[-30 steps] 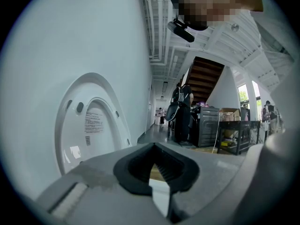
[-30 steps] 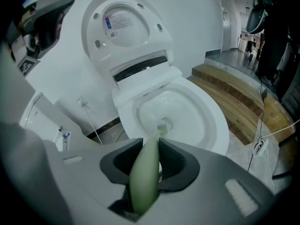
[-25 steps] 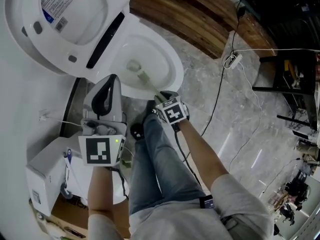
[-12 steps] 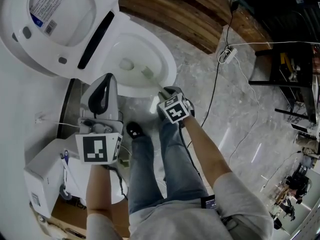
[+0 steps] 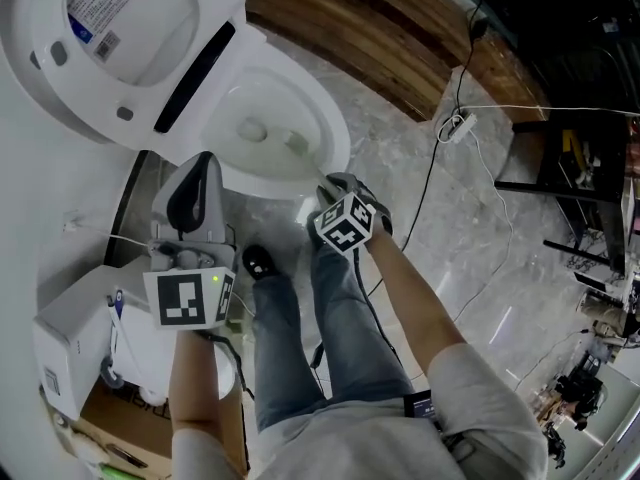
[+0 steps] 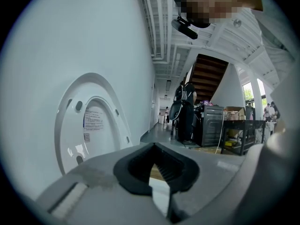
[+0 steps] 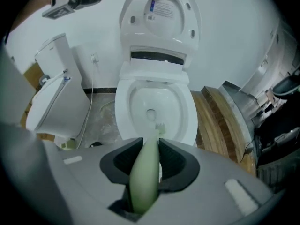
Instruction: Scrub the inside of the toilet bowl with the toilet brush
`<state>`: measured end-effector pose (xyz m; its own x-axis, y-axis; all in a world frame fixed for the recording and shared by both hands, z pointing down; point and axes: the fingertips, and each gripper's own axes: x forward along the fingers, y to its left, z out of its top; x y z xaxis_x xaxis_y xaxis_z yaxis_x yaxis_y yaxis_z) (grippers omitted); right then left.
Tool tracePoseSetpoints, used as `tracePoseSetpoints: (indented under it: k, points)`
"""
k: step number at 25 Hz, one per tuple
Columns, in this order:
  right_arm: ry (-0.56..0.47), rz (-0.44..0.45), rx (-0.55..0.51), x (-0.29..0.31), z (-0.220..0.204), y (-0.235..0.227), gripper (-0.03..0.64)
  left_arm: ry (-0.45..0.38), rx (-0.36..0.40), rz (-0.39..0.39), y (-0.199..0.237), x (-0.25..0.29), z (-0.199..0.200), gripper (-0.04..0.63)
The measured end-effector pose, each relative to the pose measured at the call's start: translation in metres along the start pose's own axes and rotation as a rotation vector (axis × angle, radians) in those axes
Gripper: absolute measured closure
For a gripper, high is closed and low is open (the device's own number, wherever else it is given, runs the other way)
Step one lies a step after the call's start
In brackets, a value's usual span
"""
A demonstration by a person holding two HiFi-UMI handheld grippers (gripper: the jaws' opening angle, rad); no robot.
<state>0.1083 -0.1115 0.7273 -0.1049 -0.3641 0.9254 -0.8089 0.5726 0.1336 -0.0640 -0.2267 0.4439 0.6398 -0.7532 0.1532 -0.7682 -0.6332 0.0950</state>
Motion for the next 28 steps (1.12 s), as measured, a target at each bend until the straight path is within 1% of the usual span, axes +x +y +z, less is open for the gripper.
tracePoseSetpoints:
  k: [3,8,13,18,21,24,28]
  points:
    - [0.007,-0.014,-0.108,0.003,0.001,-0.005,0.512,0.002,-0.009,0.024,0.0,-0.002,-0.001,0.591]
    - [0.007,-0.034,-0.259,0.013,0.009,-0.013,0.512,0.013,-0.016,0.057,0.001,-0.004,-0.009,0.591]
    - [-0.002,-0.057,-0.379,0.023,0.022,-0.023,0.512,0.025,-0.016,0.085,0.004,-0.004,-0.014,0.592]
    - [-0.014,-0.08,-0.455,0.033,0.04,-0.031,0.512,0.01,-0.012,0.121,0.015,-0.004,-0.013,0.592]
    - [-0.024,-0.087,-0.489,0.041,0.054,-0.036,0.512,0.02,-0.019,0.141,0.021,-0.003,-0.013,0.591]
    - [-0.036,-0.099,-0.509,0.047,0.071,-0.042,0.512,0.033,-0.027,0.164,0.029,-0.001,-0.017,0.592]
    - [-0.046,-0.11,-0.508,0.056,0.089,-0.052,0.512,0.027,-0.034,0.165,0.037,0.003,-0.019,0.591]
